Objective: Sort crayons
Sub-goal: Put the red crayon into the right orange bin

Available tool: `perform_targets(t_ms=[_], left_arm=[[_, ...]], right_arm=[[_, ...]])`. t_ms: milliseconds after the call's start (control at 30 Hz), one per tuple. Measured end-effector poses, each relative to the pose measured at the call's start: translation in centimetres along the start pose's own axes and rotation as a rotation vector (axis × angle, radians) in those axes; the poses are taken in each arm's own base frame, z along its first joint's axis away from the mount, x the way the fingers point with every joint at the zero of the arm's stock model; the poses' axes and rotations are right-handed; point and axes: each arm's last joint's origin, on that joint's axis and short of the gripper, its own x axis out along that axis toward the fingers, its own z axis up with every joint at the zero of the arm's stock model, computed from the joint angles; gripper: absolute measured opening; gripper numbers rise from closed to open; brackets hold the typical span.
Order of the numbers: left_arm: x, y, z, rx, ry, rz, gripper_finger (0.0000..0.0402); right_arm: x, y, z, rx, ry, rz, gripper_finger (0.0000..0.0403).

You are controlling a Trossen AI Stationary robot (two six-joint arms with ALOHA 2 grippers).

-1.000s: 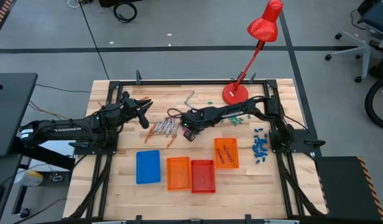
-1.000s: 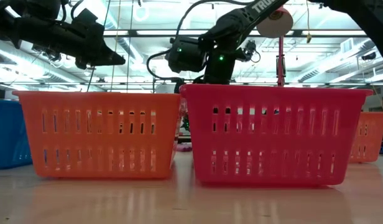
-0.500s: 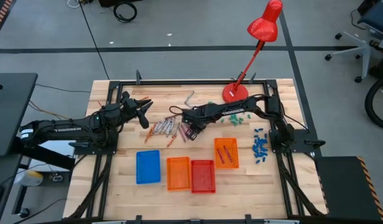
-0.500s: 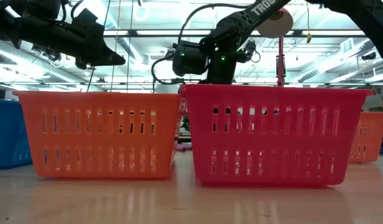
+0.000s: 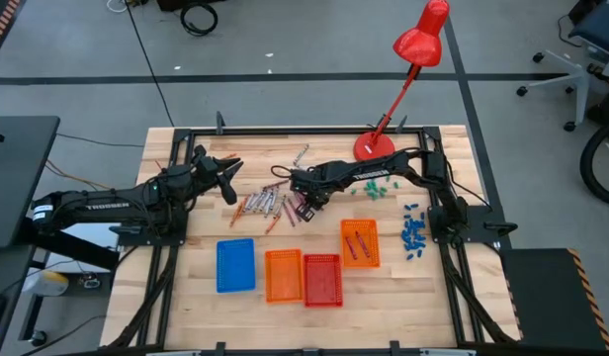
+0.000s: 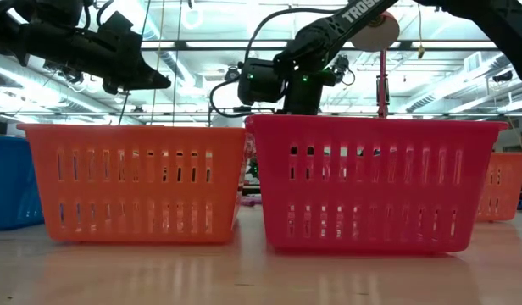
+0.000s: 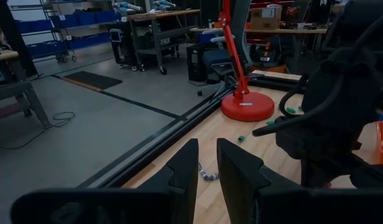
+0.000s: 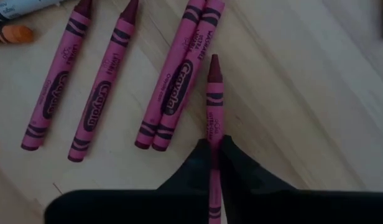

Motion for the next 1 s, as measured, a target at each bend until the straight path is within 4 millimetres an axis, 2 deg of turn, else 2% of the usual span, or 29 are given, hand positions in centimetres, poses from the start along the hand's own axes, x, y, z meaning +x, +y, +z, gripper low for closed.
perform_targets(t_ms=[267, 567, 867, 1000], left_arm=[[0.0, 0.0, 0.0, 0.0, 0.0, 0.0, 0.0071], [0.0, 0.0, 0.0, -0.001, 0.0, 0.0, 0.0071], [0.0, 0.0, 0.0, 0.001, 0.003, 0.0, 0.0071], [0.0, 0.0, 0.0, 0.001, 0.004, 0.0, 0.0071]], right_arm=[[-0.7, -0.1, -0.2, 0.011, 0.008, 0.007, 0.0031], [-4.7, 0.7, -0.4, 0.01, 0.046, 0.002, 0.0032], [-10.0, 2.1, -4.0, 0.005, 0.148, -0.038, 0.0032], [-11.1, 3.2, -6.4, 0.004, 0.213, -0.107, 0.0032]])
